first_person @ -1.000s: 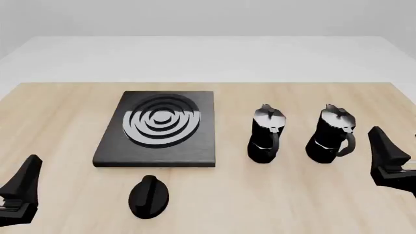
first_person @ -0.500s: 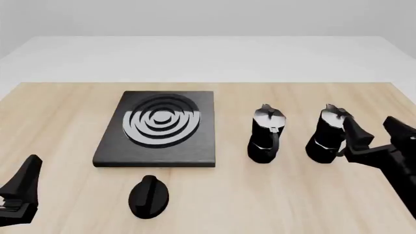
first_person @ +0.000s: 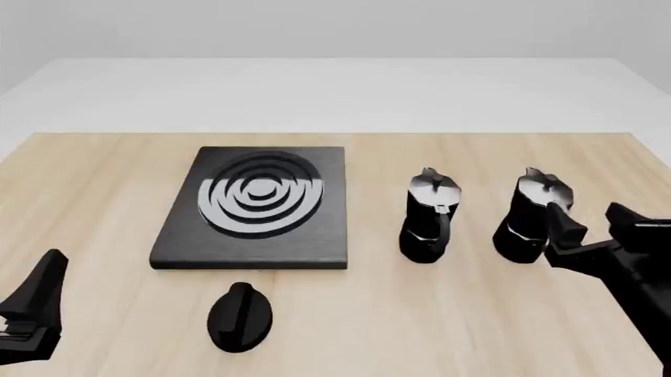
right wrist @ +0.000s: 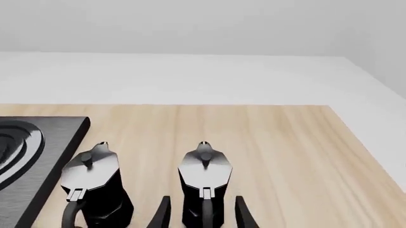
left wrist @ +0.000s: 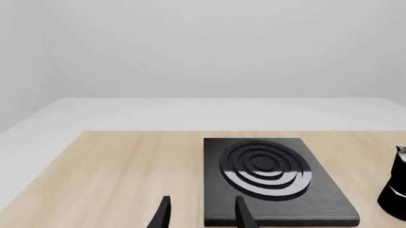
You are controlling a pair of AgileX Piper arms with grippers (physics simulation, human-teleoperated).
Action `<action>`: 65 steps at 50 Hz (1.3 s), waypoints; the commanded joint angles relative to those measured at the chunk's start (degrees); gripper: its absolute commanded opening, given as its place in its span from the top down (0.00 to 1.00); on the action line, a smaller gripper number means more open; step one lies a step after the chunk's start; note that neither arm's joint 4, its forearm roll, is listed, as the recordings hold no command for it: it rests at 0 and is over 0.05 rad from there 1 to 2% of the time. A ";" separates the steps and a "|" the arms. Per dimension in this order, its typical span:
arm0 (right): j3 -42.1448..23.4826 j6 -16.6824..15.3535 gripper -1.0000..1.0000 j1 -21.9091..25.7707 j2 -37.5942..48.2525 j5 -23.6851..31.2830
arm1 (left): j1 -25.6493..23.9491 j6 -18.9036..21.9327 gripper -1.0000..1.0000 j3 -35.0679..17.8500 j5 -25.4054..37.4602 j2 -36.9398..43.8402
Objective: Put the right moka pot on the stove.
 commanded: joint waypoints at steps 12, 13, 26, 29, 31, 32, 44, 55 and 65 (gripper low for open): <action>-1.15 -1.48 0.00 -0.04 12.02 -4.53 | 0.00 0.00 0.00 0.00 0.00 0.00; -1.27 -1.39 0.00 0.10 12.23 -4.57 | -0.01 0.02 0.00 0.00 0.00 0.01; -2.55 -2.35 0.00 -0.65 16.32 -5.16 | 0.01 0.00 0.00 0.00 0.00 0.00; -2.56 -2.66 0.00 -0.83 17.02 -5.66 | 0.01 0.00 0.00 0.00 0.01 0.02; -2.81 -2.56 0.00 -1.05 17.49 -5.91 | 0.00 0.00 0.00 0.00 0.00 0.02; -3.04 -2.68 0.00 -1.16 17.41 -5.62 | -0.01 0.00 0.00 0.00 0.00 0.00; -5.45 -4.65 0.00 -0.79 26.53 -10.31 | 0.00 0.00 0.00 0.00 0.00 0.00; -5.44 -4.40 0.00 -1.10 26.00 -10.00 | 0.01 -0.01 0.00 0.00 0.00 0.02; -4.48 -2.77 1.00 -1.33 24.48 -10.75 | 0.01 0.00 0.00 0.00 0.00 -0.01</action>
